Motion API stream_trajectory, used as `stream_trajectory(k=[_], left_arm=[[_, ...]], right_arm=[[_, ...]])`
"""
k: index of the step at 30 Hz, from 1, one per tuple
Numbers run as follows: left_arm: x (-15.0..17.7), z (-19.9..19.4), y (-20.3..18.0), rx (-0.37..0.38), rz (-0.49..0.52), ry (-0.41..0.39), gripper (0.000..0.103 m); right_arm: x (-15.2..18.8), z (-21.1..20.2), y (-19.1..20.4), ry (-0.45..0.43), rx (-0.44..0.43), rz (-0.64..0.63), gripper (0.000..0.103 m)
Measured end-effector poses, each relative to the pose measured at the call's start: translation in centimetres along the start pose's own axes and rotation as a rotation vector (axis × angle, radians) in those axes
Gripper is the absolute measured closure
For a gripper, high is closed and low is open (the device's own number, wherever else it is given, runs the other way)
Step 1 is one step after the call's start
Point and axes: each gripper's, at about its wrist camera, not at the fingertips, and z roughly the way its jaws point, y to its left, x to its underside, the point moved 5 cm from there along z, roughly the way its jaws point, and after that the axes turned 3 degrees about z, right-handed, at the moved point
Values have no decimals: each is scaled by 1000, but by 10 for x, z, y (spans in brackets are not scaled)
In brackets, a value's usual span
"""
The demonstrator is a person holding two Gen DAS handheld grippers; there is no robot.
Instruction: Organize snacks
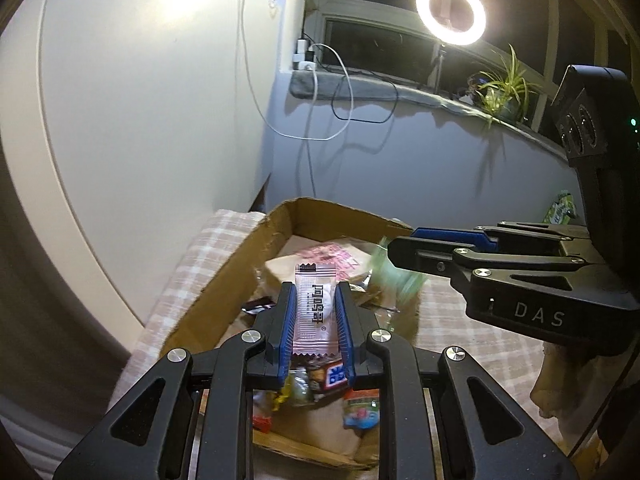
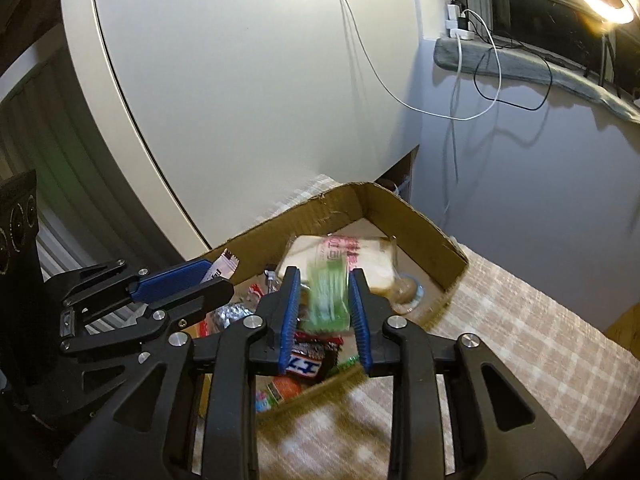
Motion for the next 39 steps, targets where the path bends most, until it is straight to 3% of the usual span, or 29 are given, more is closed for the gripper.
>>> stream_trajectory(k=[4,9,11,15,19,22,31,39], left_arm=[[0,-1,7,-9,-14,-3,79],[-2,-7,10,-14,-26,-18,79],[-2,-10,10,-19,-27,-22,79],[-2,-21,10,-29,-26,-41,61],[0,-34,8,-38,-30,-57,59],[4,-44,4,-44,-32,-66,44],[12,-79,-4,-85,-32,-110,28],[15,-95,-6,-122,-32,-122,27]], right_arm=[[-4,0,2,-14,6,6,53],[-4,-7,4,-24,9,5,53],[-3,-12,5,-31,13,3,49],[-2,-27,7,-60,21,6,37],[3,-45,10,-89,27,8,34],[11,-59,13,-115,38,8,25],[34,-93,18,-158,84,20,5],[46,-113,12,-174,114,51,3]])
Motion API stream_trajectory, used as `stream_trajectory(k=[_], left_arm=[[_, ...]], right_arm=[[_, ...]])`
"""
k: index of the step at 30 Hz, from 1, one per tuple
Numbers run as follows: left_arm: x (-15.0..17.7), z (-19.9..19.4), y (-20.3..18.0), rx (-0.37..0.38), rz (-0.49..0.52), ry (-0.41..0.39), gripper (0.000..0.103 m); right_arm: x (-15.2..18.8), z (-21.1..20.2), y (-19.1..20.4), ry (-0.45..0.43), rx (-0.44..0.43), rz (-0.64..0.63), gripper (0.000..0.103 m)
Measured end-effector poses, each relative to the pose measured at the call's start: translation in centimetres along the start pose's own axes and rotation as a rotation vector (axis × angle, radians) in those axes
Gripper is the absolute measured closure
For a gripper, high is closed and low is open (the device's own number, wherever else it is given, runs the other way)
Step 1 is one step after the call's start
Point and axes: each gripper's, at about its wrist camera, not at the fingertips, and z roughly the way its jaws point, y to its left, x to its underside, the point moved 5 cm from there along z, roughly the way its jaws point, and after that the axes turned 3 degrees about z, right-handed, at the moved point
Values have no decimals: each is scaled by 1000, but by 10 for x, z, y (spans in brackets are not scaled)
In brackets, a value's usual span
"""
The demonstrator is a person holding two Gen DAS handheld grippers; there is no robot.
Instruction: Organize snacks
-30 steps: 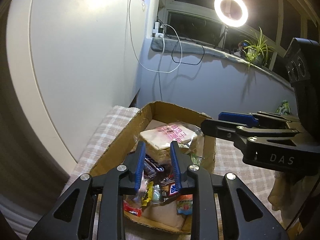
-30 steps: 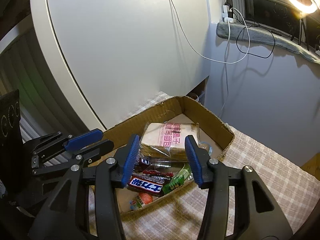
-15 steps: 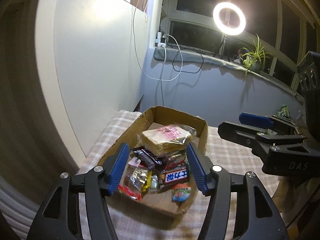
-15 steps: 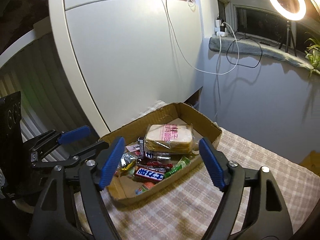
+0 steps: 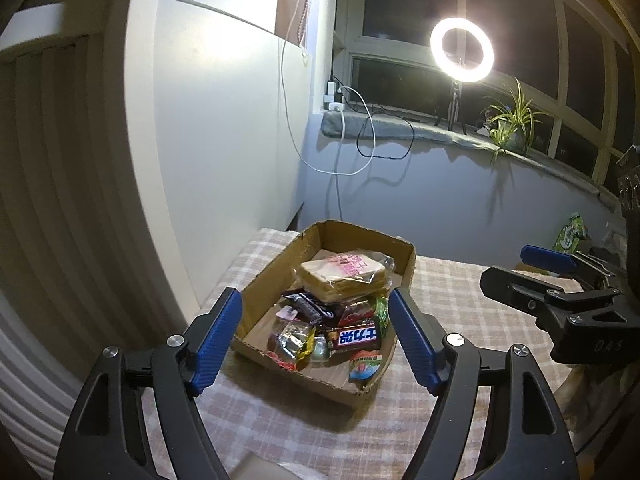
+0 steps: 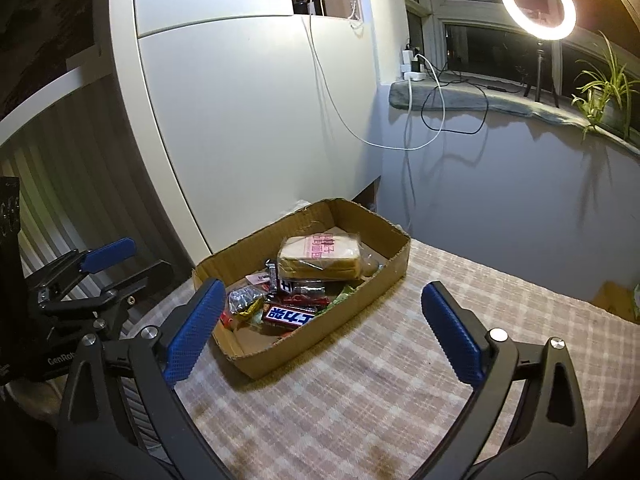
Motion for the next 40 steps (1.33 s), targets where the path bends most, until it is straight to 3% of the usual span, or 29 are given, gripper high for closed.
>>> stream_trajectory(k=[40], left_arm=[[-1,-22,-12,-10,19,-35,27]], right_arm=[[3,-22,-2,-21,21,-19,2]])
